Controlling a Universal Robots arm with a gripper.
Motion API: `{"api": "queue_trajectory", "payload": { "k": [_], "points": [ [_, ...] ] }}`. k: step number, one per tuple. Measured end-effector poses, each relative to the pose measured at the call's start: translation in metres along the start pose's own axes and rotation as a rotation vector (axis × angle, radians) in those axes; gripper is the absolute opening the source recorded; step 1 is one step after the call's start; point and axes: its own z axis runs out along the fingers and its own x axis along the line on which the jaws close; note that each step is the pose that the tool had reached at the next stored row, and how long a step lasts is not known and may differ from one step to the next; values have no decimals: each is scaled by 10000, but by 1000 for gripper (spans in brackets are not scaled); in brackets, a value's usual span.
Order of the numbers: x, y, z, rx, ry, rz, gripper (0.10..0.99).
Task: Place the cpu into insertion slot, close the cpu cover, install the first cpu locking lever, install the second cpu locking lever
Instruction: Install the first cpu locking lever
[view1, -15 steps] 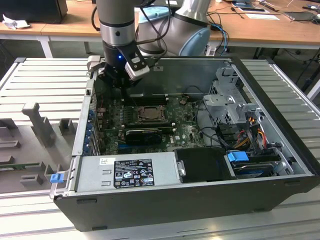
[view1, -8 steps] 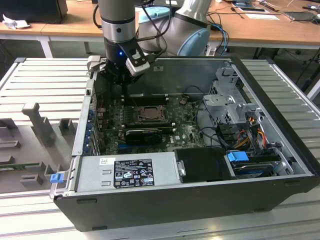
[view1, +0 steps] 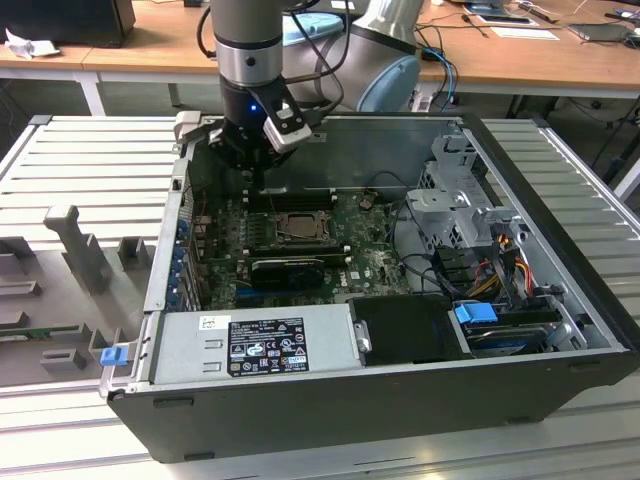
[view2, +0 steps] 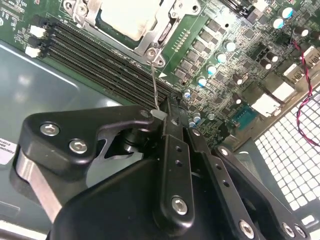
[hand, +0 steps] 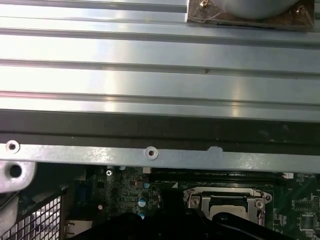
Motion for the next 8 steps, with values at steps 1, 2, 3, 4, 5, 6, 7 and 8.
{"api": "queue_trajectory", "payload": {
  "k": [1, 2, 3, 4, 5, 6, 7, 8],
  "points": [
    [0, -2, 1, 0, 0, 1, 106],
    [0, -2, 1, 2, 0, 2, 106],
    [0, -3, 1, 1, 1, 2, 106],
    [0, -3, 1, 0, 0, 0, 106],
    [-2, -3, 2, -1, 0, 0, 106],
    [-7, -4, 3, -1, -1, -2, 106],
    [-17, -4, 3, -1, -1, 0, 106],
    [-28, -4, 4, -1, -1, 0, 106]
  ]
}}
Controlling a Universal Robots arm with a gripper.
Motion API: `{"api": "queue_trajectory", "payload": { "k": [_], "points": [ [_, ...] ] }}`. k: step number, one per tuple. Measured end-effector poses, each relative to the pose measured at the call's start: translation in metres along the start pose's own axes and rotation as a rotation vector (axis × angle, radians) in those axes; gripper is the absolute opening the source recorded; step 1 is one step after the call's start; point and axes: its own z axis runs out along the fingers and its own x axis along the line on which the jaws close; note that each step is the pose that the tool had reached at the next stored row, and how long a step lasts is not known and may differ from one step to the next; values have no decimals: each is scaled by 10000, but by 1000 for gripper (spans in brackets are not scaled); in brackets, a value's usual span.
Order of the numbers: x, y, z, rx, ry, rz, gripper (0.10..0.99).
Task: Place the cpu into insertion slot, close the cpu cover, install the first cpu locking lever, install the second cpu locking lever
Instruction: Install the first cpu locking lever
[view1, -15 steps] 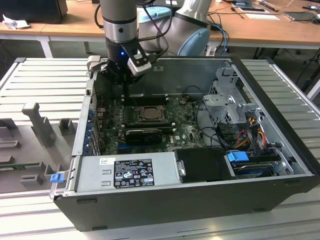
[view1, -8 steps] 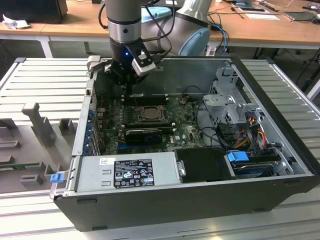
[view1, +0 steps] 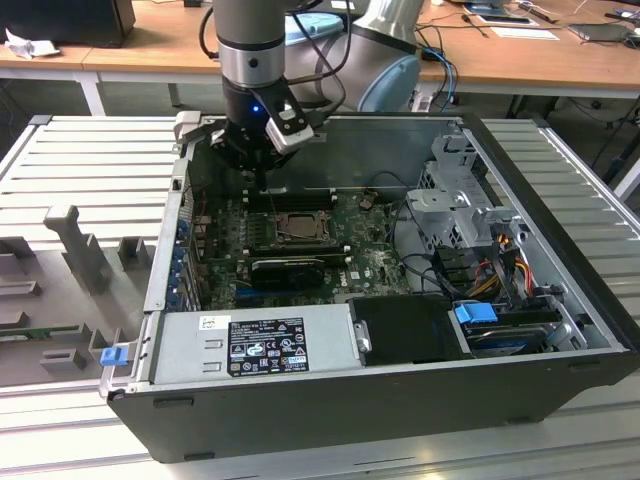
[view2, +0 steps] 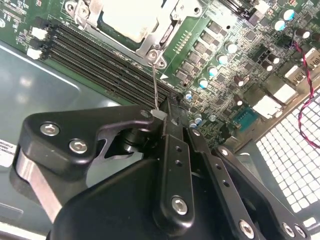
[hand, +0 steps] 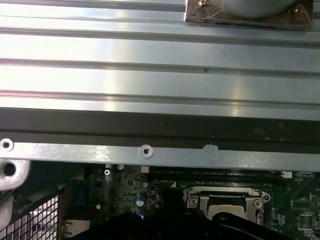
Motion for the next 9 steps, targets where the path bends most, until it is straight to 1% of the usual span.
{"api": "queue_trajectory", "payload": {
  "k": [5, 7, 9],
  "points": [
    [-51, -2, 6, 0, 7, 1, 106],
    [-88, -4, 8, 0, 13, 1, 106],
    [-141, -6, 10, 0, 25, 2, 106]
  ]
}}
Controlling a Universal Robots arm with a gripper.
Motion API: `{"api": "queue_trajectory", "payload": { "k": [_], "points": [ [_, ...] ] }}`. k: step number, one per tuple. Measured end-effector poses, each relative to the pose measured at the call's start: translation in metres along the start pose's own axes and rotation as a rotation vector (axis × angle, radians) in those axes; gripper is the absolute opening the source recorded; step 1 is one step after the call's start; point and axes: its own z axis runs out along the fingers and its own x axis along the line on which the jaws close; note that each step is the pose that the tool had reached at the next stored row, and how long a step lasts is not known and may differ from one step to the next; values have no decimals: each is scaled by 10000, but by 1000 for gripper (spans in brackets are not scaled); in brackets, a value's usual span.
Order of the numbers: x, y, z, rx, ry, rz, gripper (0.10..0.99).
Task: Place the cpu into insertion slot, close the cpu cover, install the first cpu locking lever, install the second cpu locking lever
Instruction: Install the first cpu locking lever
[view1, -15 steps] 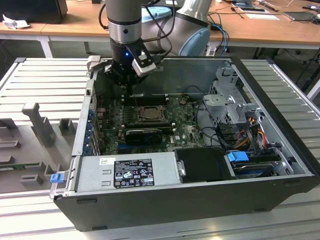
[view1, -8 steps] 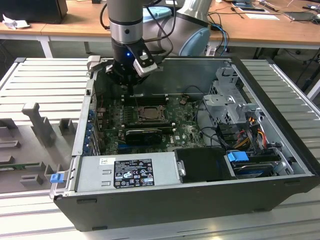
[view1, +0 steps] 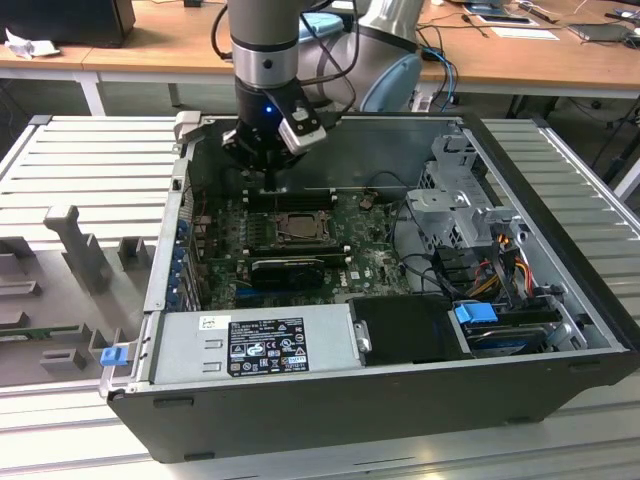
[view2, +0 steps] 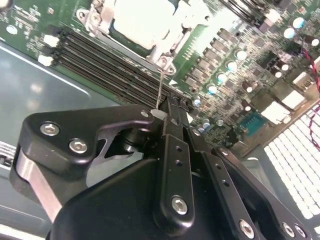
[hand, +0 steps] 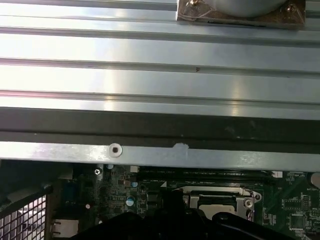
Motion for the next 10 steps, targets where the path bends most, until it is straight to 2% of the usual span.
{"api": "queue_trajectory", "payload": {
  "k": [2, 8, 10],
  "points": [
    [-98, -4, 2, -1, 11, 0, 106],
    [-208, -9, 18, -34, 7, 1, 106],
    [-255, -13, 39, -259, 1, 4, 106]
  ]
}}
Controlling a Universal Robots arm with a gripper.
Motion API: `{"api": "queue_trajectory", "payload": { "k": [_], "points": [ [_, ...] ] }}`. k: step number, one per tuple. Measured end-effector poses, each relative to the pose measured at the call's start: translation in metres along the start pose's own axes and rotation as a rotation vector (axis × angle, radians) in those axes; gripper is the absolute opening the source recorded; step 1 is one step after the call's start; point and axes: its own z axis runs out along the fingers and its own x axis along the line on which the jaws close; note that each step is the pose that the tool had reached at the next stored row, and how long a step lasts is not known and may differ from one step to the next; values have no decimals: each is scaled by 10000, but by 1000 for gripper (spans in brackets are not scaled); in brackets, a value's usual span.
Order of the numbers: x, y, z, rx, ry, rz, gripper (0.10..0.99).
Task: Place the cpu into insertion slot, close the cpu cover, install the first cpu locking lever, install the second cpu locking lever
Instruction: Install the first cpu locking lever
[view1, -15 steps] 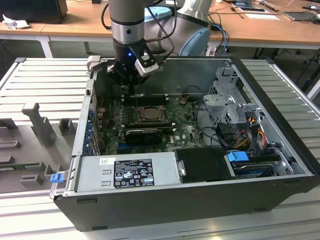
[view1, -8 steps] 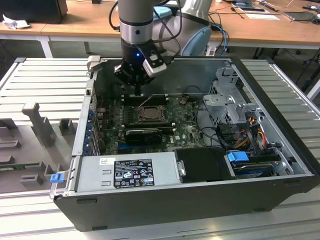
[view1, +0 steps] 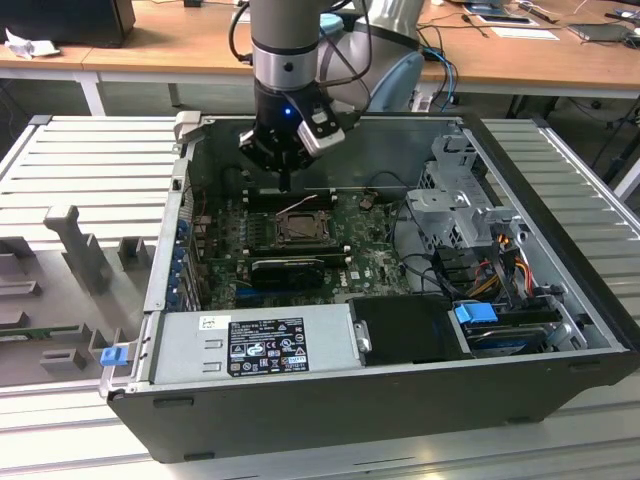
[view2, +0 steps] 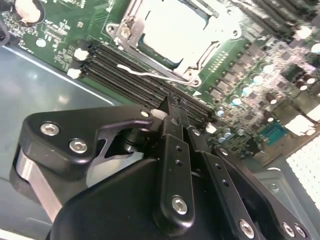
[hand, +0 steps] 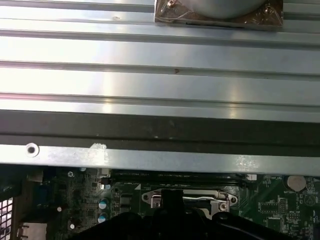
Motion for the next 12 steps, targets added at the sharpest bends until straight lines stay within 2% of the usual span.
{"api": "queue_trajectory", "payload": {
  "k": [1, 2, 7, 12],
  "points": [
    [-21, -3, 9, -147, -5, 0, 106],
    [-38, -9, 30, -230, -10, 2, 106],
    [-84, -22, 151, -237, -9, 2, 106],
    [-202, -28, 175, -240, -4, -48, 106]
  ]
}}
